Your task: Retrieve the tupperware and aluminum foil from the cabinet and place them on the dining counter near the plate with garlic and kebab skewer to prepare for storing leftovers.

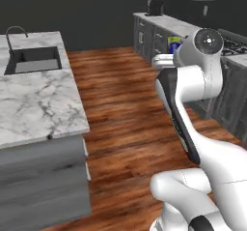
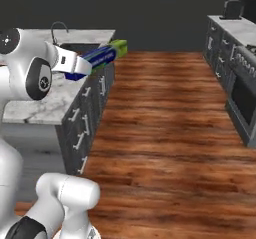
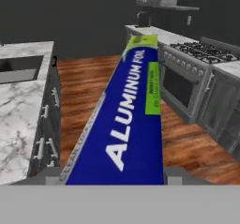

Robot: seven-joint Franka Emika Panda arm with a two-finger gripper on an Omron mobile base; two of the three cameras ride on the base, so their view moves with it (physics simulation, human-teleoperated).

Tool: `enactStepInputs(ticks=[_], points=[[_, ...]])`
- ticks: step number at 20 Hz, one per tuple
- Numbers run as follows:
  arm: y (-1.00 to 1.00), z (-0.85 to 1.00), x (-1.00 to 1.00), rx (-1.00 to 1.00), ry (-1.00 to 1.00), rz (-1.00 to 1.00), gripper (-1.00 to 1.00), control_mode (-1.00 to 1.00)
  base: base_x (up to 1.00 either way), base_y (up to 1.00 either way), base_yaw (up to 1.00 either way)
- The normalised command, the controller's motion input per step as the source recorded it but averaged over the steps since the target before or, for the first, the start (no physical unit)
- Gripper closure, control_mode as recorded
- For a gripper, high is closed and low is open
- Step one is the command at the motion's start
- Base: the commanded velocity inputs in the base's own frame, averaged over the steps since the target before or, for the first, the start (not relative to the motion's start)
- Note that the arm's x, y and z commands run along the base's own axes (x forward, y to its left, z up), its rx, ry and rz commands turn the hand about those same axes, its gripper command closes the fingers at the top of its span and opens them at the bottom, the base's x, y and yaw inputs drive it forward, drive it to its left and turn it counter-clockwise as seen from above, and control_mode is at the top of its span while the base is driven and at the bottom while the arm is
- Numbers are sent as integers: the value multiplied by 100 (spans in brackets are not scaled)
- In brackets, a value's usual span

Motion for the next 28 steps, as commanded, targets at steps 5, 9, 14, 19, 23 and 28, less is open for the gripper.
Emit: enactStepInputs(ticks=[5,9,14,19,23,28], points=[[0,0,0,0,0,0,100,100,1,96,70],[0,0,0,0,0,0,100,100,0,100,69],[0,0,0,0,0,0,100,100,2,99,72],[0,0,0,0,0,0,100,100,43,88,63],[0,0,0,0,0,0,100,100,91,79,49],[0,0,0,0,0,0,100,100,100,71,38]])
